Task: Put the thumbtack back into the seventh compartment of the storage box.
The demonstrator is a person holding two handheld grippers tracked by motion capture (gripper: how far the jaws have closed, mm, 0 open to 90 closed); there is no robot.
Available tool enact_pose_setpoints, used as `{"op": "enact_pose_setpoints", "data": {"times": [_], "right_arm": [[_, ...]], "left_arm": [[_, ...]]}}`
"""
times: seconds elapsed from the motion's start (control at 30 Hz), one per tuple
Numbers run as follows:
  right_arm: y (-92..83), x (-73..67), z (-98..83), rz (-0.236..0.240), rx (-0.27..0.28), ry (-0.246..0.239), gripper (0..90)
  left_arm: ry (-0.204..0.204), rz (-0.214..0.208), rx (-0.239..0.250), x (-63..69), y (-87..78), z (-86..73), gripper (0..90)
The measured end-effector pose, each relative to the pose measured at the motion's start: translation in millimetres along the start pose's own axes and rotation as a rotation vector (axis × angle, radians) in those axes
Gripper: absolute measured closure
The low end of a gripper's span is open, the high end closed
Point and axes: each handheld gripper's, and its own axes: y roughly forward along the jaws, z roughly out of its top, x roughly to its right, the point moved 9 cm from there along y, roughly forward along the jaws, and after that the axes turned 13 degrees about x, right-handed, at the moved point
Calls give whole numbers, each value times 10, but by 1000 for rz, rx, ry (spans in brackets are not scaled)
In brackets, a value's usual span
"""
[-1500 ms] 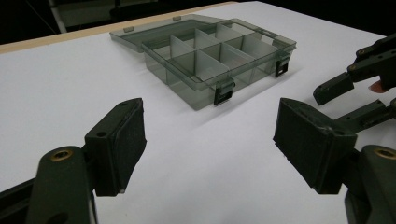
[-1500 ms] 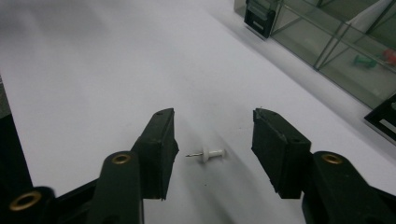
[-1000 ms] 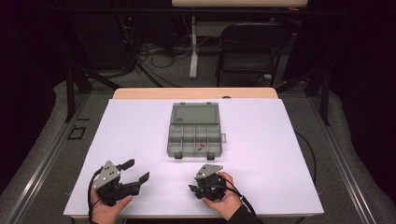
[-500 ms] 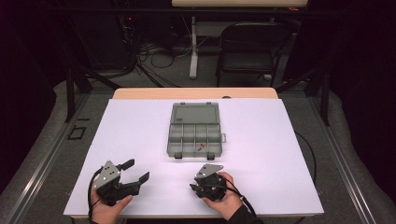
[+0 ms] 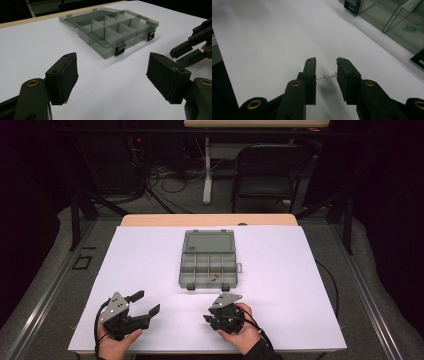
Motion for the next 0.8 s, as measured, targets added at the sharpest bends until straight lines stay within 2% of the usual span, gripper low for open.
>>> {"op": "enact_pose_setpoints", "data": {"times": [0.27, 0.5, 0.8], "right_arm": [[-76, 50, 132, -8, 30, 32, 693], [-143, 120, 258, -24, 49, 40, 693], [-208, 279, 424, -69, 70, 74, 693]], "left_arm": [[4, 0, -2, -4, -7, 1, 245], [5, 2, -1, -5, -7, 3, 245], [6, 0, 0, -2, -9, 7, 245]]}}
